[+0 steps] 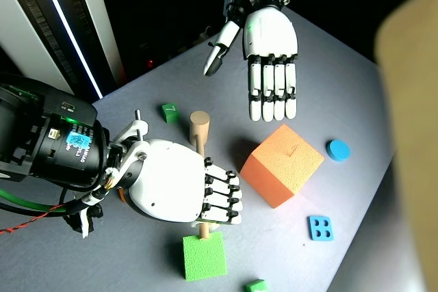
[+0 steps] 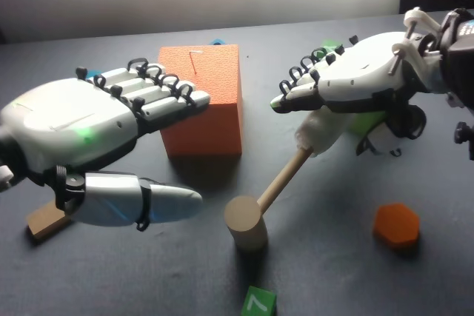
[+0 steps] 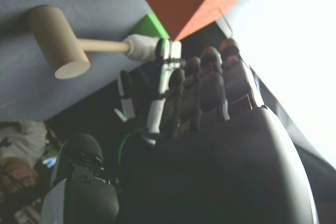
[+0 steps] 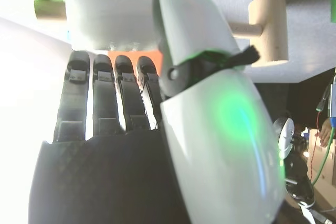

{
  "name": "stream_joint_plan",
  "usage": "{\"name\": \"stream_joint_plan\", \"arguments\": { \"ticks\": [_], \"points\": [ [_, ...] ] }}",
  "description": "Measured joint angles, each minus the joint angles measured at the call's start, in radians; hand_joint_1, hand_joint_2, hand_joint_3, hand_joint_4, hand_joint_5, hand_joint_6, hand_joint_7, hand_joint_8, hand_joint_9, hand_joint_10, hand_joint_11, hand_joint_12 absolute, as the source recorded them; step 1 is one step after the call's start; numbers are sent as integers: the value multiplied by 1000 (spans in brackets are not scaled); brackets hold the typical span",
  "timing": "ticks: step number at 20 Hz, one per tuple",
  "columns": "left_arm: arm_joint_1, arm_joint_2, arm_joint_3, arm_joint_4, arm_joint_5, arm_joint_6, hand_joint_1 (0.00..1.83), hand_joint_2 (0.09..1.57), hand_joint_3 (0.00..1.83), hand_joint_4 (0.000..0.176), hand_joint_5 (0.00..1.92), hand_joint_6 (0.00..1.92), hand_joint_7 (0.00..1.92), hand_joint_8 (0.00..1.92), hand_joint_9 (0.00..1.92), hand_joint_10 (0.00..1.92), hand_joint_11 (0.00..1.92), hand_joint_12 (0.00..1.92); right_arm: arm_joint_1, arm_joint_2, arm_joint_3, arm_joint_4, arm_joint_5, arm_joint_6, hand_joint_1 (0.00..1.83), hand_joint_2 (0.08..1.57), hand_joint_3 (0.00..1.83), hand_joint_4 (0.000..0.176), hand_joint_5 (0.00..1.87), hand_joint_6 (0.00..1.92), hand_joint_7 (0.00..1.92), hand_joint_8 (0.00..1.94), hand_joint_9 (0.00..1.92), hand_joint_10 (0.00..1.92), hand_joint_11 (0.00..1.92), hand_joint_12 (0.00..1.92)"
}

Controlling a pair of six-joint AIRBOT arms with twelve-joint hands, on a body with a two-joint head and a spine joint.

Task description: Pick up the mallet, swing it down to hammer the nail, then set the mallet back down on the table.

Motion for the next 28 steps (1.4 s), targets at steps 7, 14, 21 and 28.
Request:
{"name": "stream_joint_plan", "arguments": {
  "ticks": [7,14,21,28],
  "points": [
    [13,-26,57,-3,-7,0,0,1095,0,0,81,2,85,3,81,3,43,23,-18,-69,61,0,18,-11,1250,1036,6,0,97,0,59,1,24,6,0,266],
    [7,-54,99,6,13,3,0,1095,0,0,85,5,90,4,77,2,29,18,-50,-138,138,0,35,-16,1161,1082,5,0,188,9,142,6,114,14,0,459],
    [-9,-97,143,4,24,0,0,1101,0,0,80,1,90,1,82,0,35,22,-71,-187,189,-1,58,-21,1150,1028,0,0,239,16,160,8,121,11,0,463],
    [-20,-122,169,4,24,-8,0,1106,2,0,65,0,71,1,64,0,23,18,-100,-211,223,0,79,-21,1163,1036,3,0,286,11,186,3,139,7,0,483]
  ]
}}
